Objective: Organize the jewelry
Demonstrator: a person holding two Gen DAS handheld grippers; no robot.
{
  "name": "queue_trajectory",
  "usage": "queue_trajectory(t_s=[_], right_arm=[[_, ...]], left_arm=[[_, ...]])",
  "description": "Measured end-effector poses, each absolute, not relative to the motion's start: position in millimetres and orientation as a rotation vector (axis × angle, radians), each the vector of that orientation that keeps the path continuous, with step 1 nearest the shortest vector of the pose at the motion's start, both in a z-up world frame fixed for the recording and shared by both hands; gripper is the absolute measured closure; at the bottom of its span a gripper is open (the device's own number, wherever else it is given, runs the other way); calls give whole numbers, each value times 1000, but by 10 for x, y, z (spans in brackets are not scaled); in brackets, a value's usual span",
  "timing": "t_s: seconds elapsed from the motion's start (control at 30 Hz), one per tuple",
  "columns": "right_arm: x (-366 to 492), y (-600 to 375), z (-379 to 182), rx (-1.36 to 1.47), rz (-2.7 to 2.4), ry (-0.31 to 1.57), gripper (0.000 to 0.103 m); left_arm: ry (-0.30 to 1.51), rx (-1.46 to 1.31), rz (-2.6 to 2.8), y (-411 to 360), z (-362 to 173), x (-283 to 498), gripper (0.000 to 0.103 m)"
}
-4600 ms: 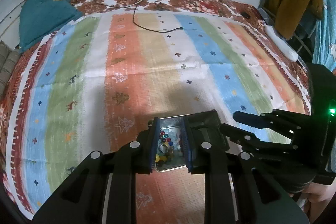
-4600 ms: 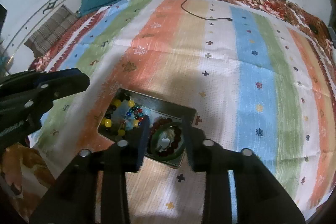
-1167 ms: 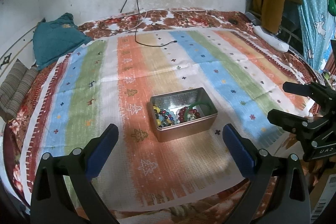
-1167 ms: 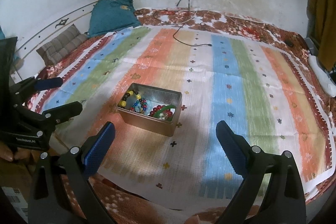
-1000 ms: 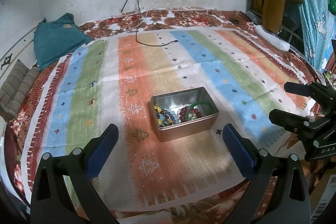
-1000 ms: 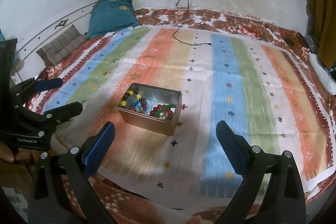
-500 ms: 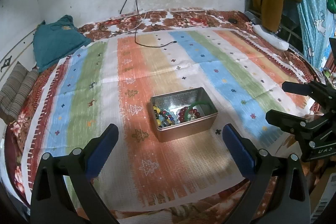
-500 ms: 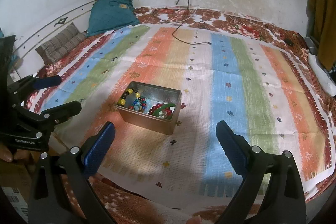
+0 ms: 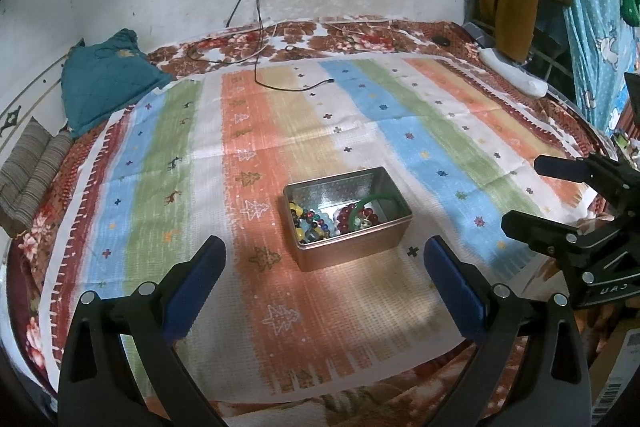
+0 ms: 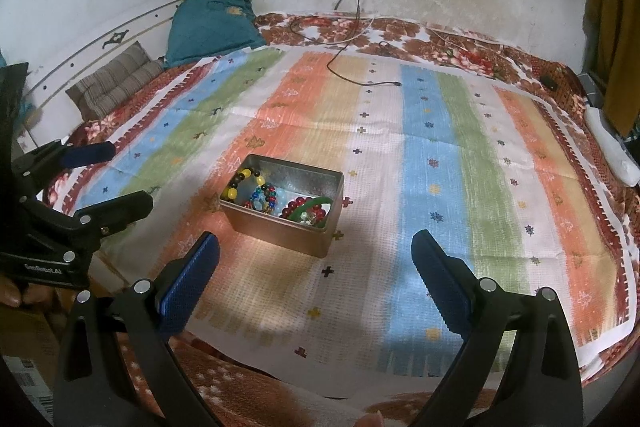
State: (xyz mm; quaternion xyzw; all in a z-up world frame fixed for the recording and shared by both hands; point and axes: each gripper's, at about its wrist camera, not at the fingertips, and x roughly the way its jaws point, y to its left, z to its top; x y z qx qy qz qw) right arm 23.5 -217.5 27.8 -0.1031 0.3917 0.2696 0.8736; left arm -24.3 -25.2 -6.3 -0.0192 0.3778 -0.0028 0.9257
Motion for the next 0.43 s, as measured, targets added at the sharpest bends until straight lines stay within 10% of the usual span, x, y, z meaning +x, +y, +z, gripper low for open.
queue_trajectory(t_s=[0.43], right_arm=[[232, -2173, 290, -225, 563, 819, 5]], left_arm=[[780, -44, -19, -273, -46, -239, 6]])
